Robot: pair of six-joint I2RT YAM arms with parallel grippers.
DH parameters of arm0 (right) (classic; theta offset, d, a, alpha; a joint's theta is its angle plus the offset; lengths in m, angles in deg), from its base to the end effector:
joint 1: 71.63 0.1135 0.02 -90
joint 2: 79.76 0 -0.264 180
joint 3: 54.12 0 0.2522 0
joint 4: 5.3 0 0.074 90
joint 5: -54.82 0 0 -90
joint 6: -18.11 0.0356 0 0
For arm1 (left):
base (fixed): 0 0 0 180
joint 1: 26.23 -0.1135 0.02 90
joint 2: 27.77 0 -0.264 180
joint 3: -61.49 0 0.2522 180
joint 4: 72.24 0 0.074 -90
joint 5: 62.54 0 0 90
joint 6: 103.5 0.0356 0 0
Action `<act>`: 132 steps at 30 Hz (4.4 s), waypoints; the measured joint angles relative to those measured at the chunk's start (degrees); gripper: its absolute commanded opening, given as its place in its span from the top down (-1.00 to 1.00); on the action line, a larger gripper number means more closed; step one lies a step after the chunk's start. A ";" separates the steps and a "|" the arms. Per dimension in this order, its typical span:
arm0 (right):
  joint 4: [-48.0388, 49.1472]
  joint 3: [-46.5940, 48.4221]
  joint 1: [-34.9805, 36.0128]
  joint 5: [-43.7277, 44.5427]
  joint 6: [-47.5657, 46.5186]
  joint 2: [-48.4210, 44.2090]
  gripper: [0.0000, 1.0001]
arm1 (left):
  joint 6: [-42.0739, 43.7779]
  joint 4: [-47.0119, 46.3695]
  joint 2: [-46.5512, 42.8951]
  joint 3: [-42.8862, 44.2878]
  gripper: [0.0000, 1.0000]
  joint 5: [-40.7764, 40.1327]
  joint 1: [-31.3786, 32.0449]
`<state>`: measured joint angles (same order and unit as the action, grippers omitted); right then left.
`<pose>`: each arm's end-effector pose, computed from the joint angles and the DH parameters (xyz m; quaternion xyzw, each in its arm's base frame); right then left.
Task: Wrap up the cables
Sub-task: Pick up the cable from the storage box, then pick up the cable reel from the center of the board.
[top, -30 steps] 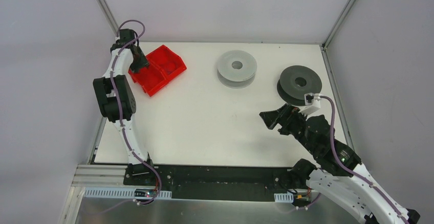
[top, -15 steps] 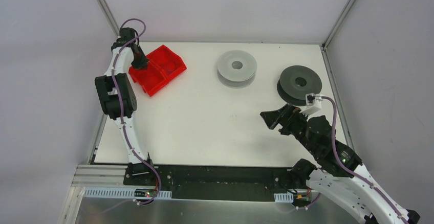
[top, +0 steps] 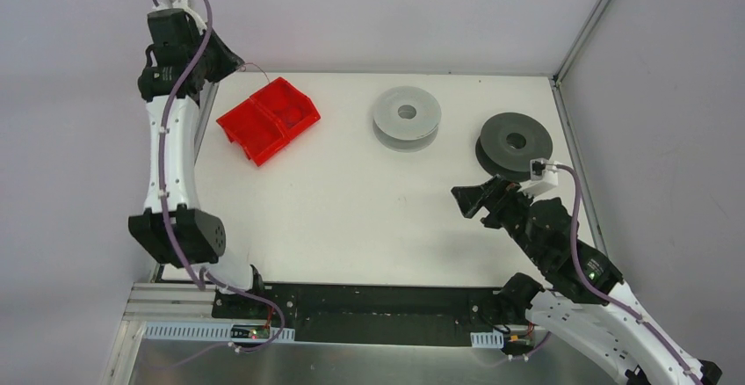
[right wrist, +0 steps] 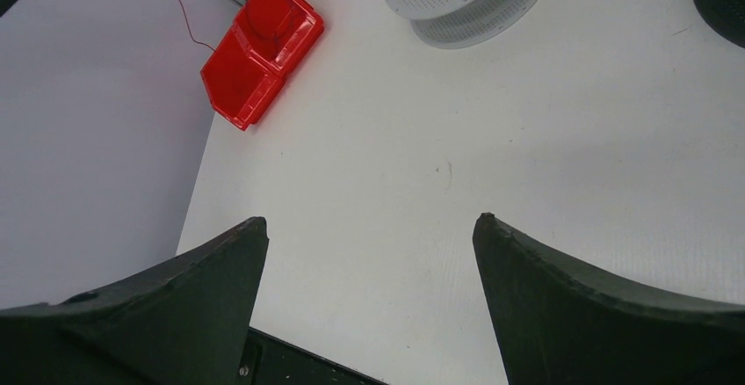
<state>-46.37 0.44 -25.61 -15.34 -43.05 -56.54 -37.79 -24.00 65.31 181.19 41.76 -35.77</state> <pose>0.0773 0.0627 0.3306 -0.0027 0.7612 0.2813 0.5843 0.3570 0.0511 0.4501 -0.1719 0.8056 -0.1737 0.5397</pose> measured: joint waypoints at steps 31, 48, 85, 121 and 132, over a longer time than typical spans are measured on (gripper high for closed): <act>35.41 3.69 0.00 -22.10 -20.57 16.87 -0.73 | -24.06 -24.87 -17.55 -4.46 1.00 29.40 41.38; 31.23 -6.82 0.04 -6.82 -18.21 11.26 1.00 | -21.40 -27.41 -17.70 -28.94 -0.25 25.77 41.33; -0.87 1.70 0.04 17.27 -8.50 -5.31 1.00 | 75.60 -43.56 29.88 -20.24 -0.25 -21.24 53.70; -3.98 2.25 0.04 18.12 -2.40 -6.71 1.00 | 40.54 -25.64 -1.25 -30.21 1.00 -33.70 53.33; -2.27 1.38 0.04 4.70 -3.98 -2.49 1.00 | 21.70 -13.57 -20.13 -41.00 1.00 -20.11 53.33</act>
<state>-48.64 1.81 -25.57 -10.64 -47.02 -59.03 -16.09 -37.57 45.17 140.18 21.65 17.56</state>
